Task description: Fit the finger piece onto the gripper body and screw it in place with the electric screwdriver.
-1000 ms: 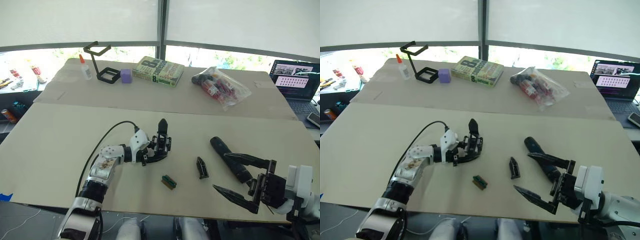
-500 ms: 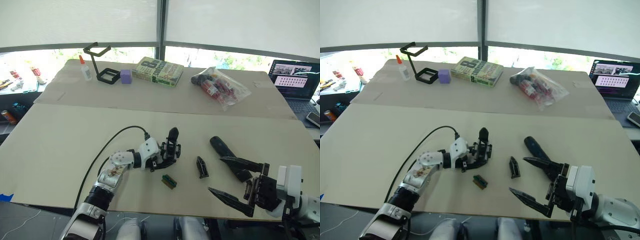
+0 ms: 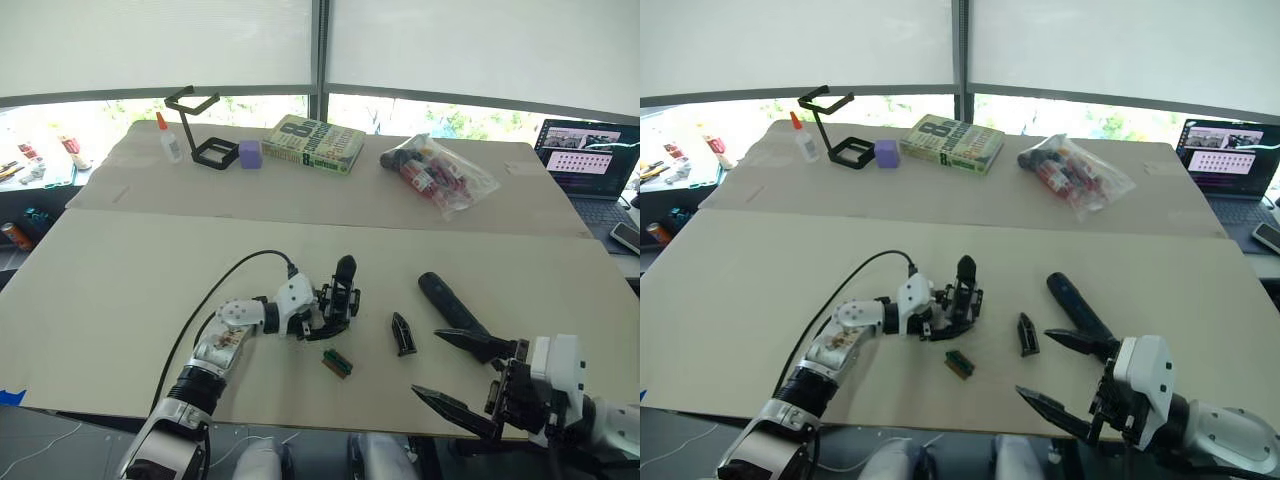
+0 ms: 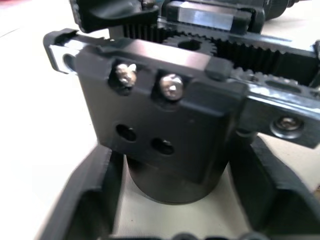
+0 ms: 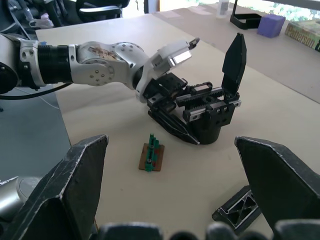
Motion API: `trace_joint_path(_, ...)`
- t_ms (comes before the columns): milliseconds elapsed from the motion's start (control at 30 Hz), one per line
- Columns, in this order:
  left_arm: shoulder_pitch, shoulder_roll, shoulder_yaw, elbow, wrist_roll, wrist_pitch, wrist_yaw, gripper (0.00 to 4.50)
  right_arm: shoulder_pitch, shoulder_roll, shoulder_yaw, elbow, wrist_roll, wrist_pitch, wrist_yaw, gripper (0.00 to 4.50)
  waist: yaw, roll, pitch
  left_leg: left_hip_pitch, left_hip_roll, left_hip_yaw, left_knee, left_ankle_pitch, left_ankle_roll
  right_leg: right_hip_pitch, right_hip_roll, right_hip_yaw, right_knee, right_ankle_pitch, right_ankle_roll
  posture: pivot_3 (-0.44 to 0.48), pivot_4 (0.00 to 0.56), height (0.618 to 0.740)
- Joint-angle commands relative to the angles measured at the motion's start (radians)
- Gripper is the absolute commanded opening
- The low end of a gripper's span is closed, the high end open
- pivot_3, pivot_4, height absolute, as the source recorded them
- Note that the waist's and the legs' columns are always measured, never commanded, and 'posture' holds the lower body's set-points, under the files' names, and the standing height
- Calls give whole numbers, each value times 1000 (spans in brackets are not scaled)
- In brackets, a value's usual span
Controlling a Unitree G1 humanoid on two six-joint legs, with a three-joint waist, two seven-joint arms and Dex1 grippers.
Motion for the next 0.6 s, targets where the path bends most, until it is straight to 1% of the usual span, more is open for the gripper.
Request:
trace_joint_path(33, 42, 48, 40, -44, -30, 22, -9, 4442, -29, -48, -28, -67, 75, 143, -115, 4500, -2, 0, 0, 0, 0, 0, 0, 0, 0, 0, 0, 0, 0, 0, 0, 0, 150, 740)
trace_joint_path(100, 72, 80, 61, -86, -57, 32, -28, 4442, -59, -84, -30, -85, 123, 252, -210, 4500, -7, 0, 0, 0, 1, 0, -1, 0, 0, 0, 0, 0, 0, -1, -1, 0, 150, 740)
trace_joint_path(167, 110, 123, 99, -136, -101, 60, -45, 4442, -109, -124, -21, -99, 220, 378, -336, 4500, -9, 0, 0, 0, 1, 0, -1, 0, 0, 0, -1, 0, 0, -2, -3, 0, 150, 740)
trace_joint_path(267, 170, 201, 164, -198, -174, 59, -111, 4442, -217, -179, 36, -97, 330, 544, -508, 4500, -14, 0, 0, 0, 1, 0, -2, 0, -1, -1, -2, -1, 1, -3, -5, 0, 150, 740)
trace_joint_path(300, 192, 229, 188, -227, -217, 67, -151, 4442, -263, -181, 65, -87, 345, 592, -571, 4500, -18, 0, 0, 0, 1, 0, -2, 0, -1, -1, -2, -1, 1, -3, -5, 0, 150, 740)
trace_joint_path(367, 252, 294, 224, -322, -339, 76, -299, 4442, -347, -144, 119, -54, 391, 656, -701, 4500, -18, -1, 1, -1, 1, 0, -2, 1, -1, -2, -2, -1, 0, -4, -6, 0, 150, 740)
trace_joint_path(400, 270, 311, 233, -351, -375, 76, -339, 4442, -373, -129, 132, -43, 412, 679, -747, 4500, -17, -1, 1, -2, 1, 0, -2, 1, -1, -3, -2, -2, 1, -4, -6, 0, 150, 740)
trace_joint_path(467, 288, 341, 262, -412, -423, 124, -340, 4442, -434, -94, 185, -4, 409, 747, -838, 4500, -7, 1, 2, -4, 1, 0, -2, 1, -1, -4, -4, -2, 1, -5, -5, 0, 150, 740)
trace_joint_path(567, 302, 374, 290, -507, -454, 146, -331, 4442, -507, -19, 260, 57, 378, 832, -959, 4500, 5, 1, 2, -6, -1, 0, -1, 3, -5, -5, -4, -2, -1, -6, -4, 0, 150, 740)
trace_joint_path(600, 304, 381, 293, -534, -465, 159, -326, 4442, -527, -8, 281, 65, 360, 856, -979, 4500, 4, 1, 2, -7, -1, 0, -1, 3, -5, -5, -4, -2, -2, -6, -4, 0, 150, 740)
